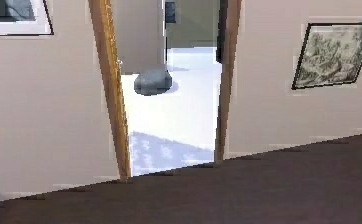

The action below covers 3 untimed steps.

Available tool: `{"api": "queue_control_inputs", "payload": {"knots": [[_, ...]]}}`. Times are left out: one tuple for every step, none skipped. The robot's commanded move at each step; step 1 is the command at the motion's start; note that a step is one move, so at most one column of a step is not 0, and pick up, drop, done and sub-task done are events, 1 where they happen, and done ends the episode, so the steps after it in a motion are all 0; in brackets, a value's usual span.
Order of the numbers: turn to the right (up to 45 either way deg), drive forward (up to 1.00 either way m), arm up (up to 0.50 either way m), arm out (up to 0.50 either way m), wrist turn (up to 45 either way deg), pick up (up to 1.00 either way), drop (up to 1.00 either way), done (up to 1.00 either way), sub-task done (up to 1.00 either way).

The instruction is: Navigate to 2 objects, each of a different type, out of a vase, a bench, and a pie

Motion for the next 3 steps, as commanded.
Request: {"api": "queue_control_inputs", "payload": {"knots": [[0.0,1.00,0.00,0.00,0.0,0.00,0.00,0.00,0.00],[3.0,0.00,0.00,0.00,0.0,0.00,0.00,0.00,0.00],[0.0,0.55,0.00,0.00,0.0,0.00,0.00,0.00,0.00]]}}
